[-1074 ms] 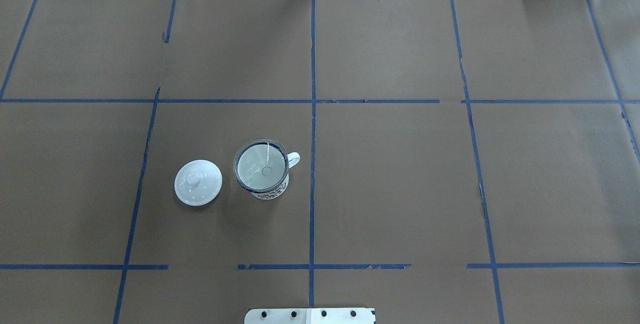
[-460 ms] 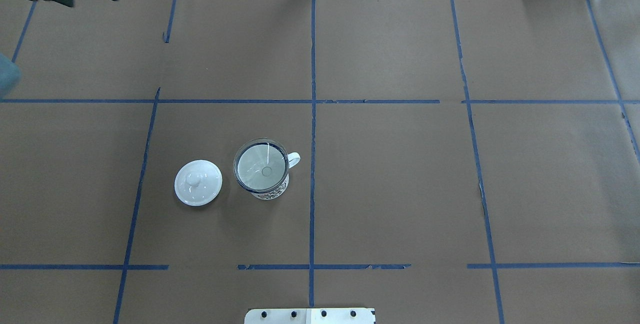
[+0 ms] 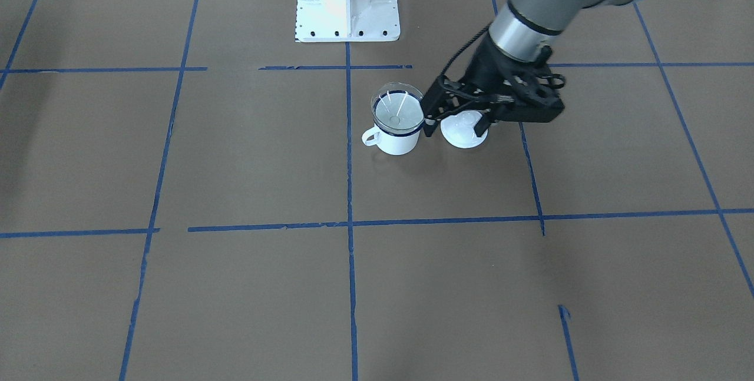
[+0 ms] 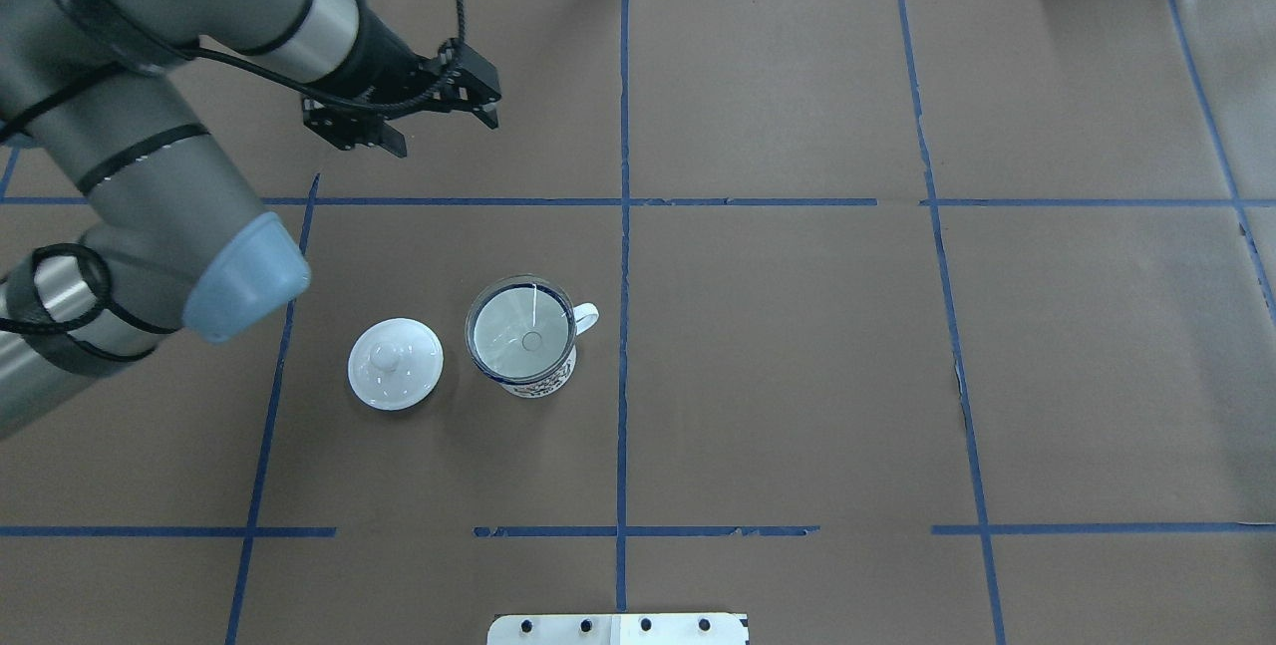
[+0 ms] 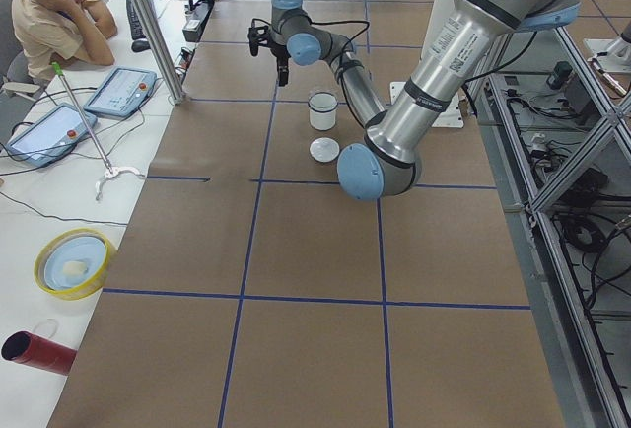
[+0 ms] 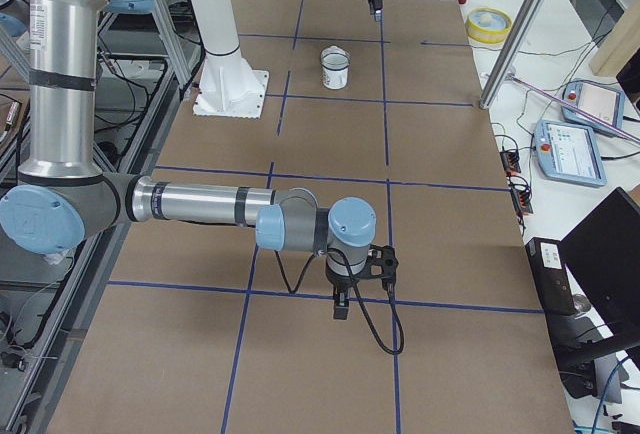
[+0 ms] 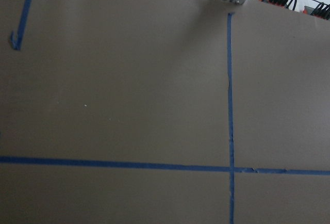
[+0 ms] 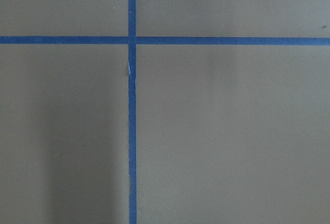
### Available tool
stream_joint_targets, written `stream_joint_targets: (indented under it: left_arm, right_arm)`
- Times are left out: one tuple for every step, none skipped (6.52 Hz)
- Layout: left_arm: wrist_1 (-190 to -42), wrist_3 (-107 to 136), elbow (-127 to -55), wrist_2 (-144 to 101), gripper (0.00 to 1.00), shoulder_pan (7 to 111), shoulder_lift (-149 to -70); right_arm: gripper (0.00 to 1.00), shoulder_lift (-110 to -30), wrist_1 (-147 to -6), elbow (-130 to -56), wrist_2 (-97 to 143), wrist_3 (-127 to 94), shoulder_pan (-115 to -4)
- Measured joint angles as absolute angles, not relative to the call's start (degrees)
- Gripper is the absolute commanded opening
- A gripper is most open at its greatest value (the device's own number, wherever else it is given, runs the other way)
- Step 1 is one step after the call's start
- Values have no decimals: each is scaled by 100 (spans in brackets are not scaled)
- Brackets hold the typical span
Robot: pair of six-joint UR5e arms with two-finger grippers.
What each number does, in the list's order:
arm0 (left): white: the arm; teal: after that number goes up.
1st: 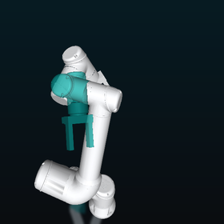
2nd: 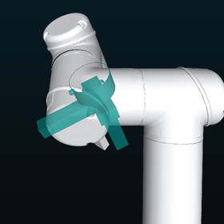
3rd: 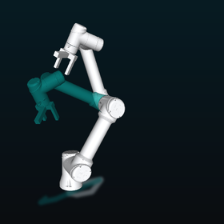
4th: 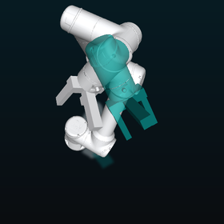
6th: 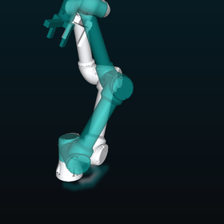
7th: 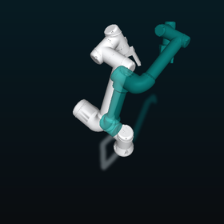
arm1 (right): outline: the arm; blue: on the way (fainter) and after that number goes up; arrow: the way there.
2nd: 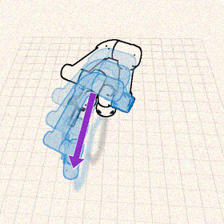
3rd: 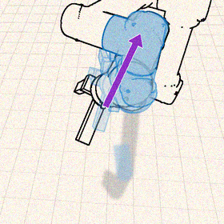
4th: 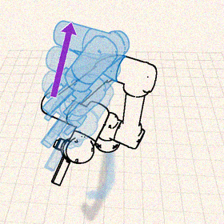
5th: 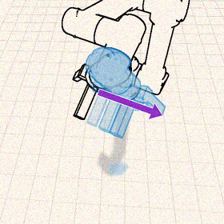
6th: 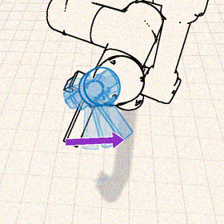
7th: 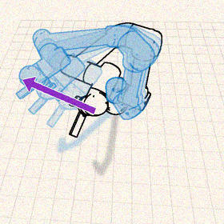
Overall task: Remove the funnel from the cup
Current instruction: 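Move the left gripper over the clear funnel in the white mug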
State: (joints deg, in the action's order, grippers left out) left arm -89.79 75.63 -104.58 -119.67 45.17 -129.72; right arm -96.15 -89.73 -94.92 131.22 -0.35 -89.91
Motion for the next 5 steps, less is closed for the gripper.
stream_joint_targets:
  left_arm:
    - [-8282, 7788, -10305, -11720, 100, 4107, -13388]
    - [-7938, 7891, -10152, -11452, 100, 3807, -13572]
    - [-7818, 7976, -9986, -11165, 100, 3554, -13640]
    - [-7790, 8046, -9851, -10986, 100, 3368, -13665]
    - [-7799, 8071, -9780, -10912, 100, 3231, -13669]
  right_arm:
    - [100, -9615, -8974, -9492, 13122, -35, -8991]
    - [100, -9613, -8973, -9492, 13122, -35, -8991]
    - [100, -9612, -8974, -9492, 13122, -35, -8991]
    - [100, -9613, -8974, -9492, 13122, -35, -8991]
    - [100, -9614, -8974, -9492, 13122, -35, -8991]
